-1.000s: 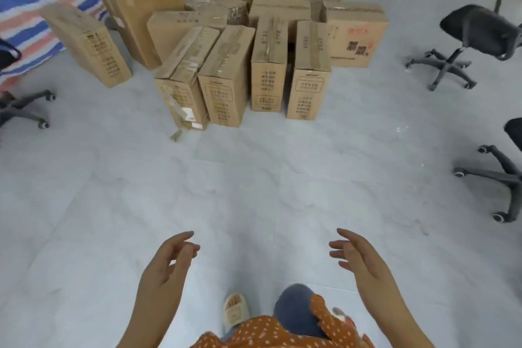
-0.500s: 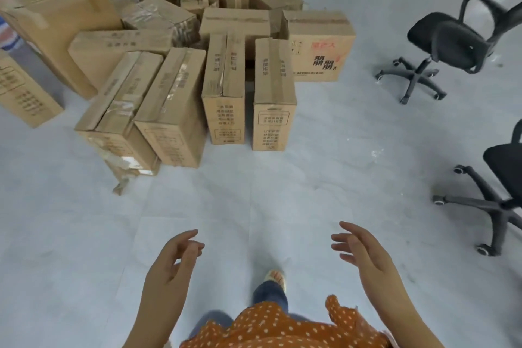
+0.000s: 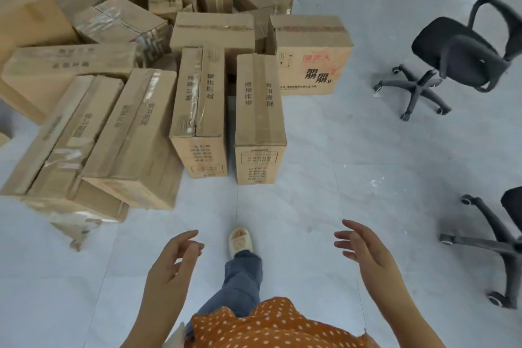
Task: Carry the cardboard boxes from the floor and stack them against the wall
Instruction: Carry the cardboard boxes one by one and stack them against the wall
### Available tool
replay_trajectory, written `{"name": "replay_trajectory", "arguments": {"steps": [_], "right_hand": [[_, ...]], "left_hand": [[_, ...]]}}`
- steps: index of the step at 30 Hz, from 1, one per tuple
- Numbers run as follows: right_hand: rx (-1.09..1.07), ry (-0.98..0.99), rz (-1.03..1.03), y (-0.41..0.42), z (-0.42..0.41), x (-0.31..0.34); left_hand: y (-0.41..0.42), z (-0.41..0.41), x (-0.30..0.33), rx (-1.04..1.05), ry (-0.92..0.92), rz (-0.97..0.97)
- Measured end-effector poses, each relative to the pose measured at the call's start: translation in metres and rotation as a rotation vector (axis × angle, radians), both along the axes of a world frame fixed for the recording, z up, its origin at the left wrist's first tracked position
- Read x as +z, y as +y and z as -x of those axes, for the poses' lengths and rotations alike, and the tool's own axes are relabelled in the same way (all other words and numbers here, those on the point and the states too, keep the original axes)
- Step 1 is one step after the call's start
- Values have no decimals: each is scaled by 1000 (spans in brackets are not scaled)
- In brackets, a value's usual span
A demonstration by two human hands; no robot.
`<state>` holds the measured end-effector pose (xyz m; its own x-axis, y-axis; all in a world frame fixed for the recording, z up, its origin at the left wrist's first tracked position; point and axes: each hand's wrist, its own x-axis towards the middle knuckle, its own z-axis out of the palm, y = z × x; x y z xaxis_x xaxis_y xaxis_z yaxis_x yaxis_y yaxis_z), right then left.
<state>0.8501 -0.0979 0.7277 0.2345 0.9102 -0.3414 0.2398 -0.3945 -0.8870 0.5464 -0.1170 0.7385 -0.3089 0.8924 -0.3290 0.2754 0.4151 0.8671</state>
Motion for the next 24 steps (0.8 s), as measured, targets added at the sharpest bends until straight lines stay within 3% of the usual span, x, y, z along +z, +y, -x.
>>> {"name": "replay_trajectory", "arguments": {"steps": [6,12,18,24], "right_hand": [[-71,-14,5,134,-5,2],[40,-31,100,272,-4,-37],[119,-40,280,405,5,-174],[167,-130,449,455,19,-303]], "left_hand": [[157,15,1,-55,-35,18],[295,7,-55,-164,46,106],[399,-23,-192,-16,40,336],[447,-42,-302,101,-7,610]]}}
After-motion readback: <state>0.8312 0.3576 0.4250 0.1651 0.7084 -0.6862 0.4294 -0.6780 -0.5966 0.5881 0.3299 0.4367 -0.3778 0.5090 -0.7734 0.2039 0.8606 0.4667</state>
